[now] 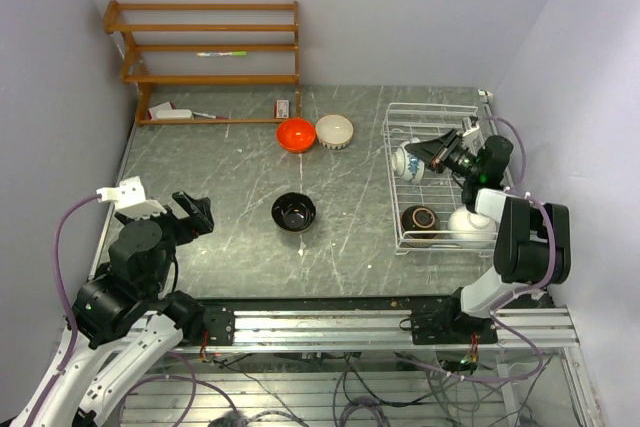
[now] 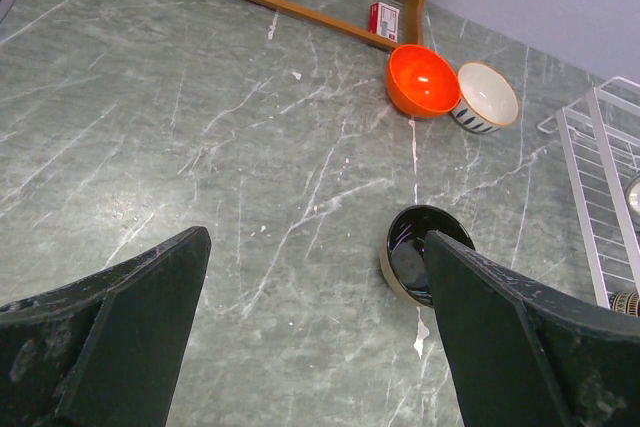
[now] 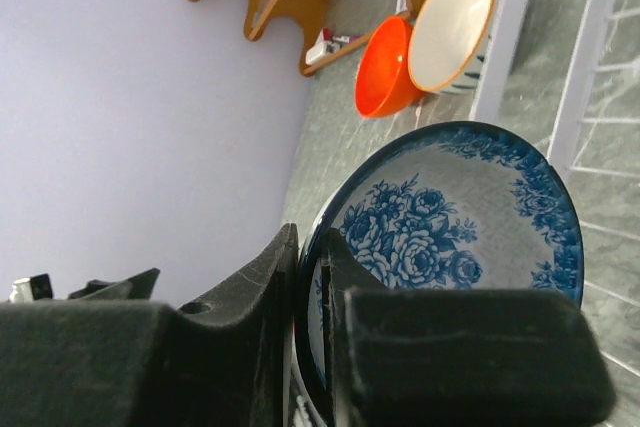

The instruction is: Load the bowls into the dish rack

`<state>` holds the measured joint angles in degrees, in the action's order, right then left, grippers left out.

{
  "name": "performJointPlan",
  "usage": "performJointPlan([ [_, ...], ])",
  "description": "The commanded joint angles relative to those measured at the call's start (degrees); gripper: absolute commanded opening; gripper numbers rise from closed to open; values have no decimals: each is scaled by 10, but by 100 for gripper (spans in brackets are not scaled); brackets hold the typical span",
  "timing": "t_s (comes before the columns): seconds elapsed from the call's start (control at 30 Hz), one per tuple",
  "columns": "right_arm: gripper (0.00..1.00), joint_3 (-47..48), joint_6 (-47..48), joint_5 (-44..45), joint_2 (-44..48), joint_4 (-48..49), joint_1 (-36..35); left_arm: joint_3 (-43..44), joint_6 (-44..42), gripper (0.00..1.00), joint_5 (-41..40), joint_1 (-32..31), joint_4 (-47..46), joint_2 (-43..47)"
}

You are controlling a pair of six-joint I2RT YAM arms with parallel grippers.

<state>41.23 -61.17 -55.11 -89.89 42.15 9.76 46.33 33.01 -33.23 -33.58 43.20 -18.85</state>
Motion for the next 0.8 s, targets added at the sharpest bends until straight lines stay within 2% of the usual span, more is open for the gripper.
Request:
performJointPlan([
  [0.0, 8, -13, -115, -40, -42, 158, 12, 8, 1, 99, -5, -3, -5, 4],
  [0.33, 12, -5, -122, -12, -123, 124, 24, 9, 0, 99, -3, -3, -4, 2],
  [0.53, 14, -19, -142, -8, -172, 139, 38, 8, 0, 99, -4, -3, -5, 6],
  [0.63, 20, -18, -129, -6, -178, 117, 47, 9, 0, 99, -5, -3, -4, 5],
  [0.77, 37, -10, -93, -1, -172, 64, 54, 9, 1, 99, -5, -3, -4, 5],
])
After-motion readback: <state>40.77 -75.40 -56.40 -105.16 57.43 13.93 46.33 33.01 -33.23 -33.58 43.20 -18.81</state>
